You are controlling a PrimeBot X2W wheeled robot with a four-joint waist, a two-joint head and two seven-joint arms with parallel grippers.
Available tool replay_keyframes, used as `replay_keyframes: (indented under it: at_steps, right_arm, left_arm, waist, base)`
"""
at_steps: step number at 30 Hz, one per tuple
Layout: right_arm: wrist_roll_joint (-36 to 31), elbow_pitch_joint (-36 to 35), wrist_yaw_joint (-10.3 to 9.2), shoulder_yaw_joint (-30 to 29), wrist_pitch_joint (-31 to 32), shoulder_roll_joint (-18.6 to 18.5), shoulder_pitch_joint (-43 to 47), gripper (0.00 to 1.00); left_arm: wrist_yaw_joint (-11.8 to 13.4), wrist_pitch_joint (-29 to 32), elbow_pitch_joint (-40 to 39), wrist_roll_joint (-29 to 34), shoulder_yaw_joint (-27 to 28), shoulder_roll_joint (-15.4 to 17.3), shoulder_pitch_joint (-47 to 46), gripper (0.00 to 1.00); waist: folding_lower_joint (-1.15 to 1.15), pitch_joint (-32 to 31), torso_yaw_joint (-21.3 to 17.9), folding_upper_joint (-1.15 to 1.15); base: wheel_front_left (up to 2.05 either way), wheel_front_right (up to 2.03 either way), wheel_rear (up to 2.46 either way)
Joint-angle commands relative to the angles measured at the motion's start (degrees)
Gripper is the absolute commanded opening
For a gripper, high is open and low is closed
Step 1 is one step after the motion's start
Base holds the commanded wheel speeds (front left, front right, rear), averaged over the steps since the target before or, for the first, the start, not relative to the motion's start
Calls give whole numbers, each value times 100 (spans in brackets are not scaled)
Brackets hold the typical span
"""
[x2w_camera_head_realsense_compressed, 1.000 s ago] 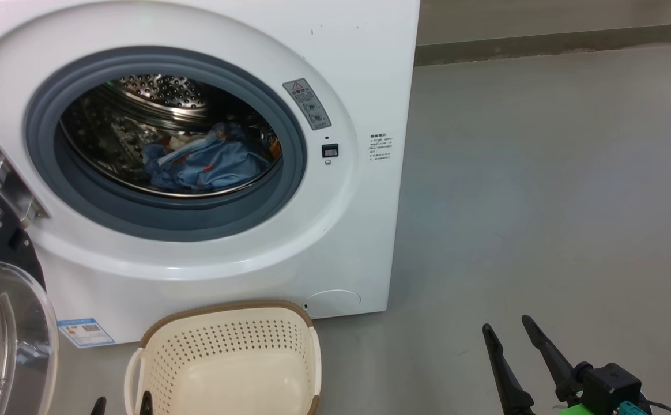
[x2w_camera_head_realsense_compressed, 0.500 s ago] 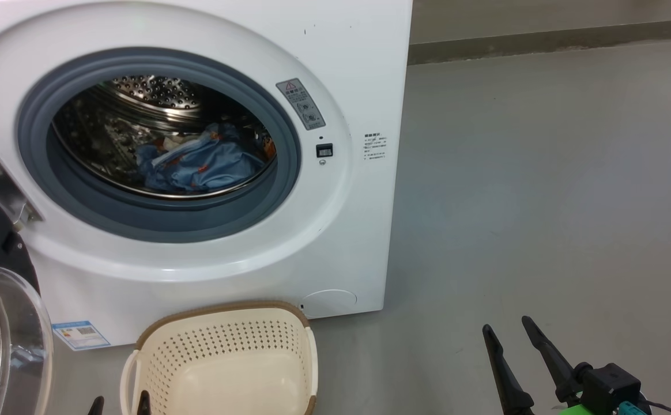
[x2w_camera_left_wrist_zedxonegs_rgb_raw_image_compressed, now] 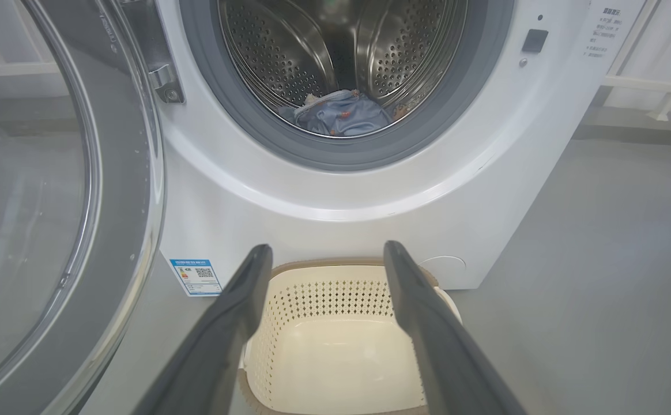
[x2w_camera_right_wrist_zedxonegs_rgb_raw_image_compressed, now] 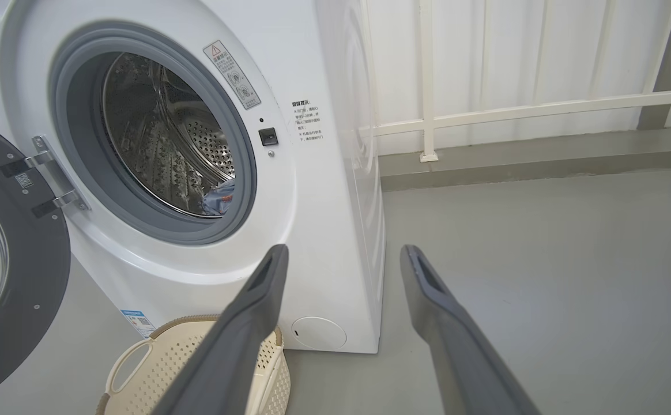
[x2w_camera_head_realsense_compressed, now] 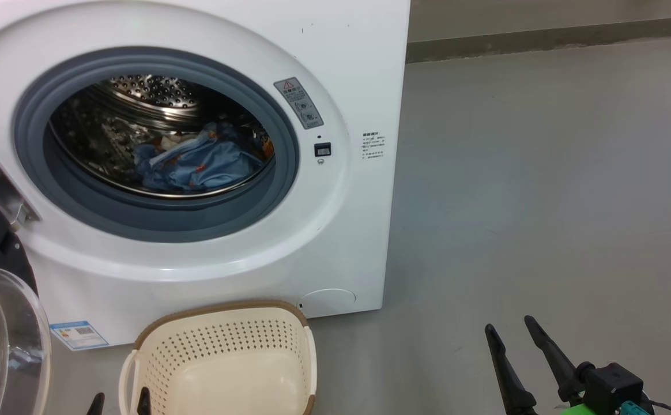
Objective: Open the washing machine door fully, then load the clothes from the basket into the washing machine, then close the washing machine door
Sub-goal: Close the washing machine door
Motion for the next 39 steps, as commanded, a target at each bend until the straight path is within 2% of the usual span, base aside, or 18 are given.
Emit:
replay_keyframes:
  at_steps: [1, 19, 39]
  right_arm:
    - [-54, -128, 16, 101, -27, -53, -151, 100]
    - [-53, -143, 16, 125, -27, -48, -149, 100]
    - [-53, -119, 16, 112, -27, -12, -159, 100]
  left_arm:
    - [-15, -37, -98, 15, 202, 52, -241, 100]
    - [-23, -37, -105, 197, 332, 52, -345, 100]
    - [3, -37, -103, 215, 274, 52, -353, 100]
  waist:
    - [0, -1, -2, 0]
    - [0, 22, -63, 0]
    - [0, 46, -88, 0]
  base:
    - [0, 0, 0]
    - [-18, 17, 1]
    - [-157, 146, 11]
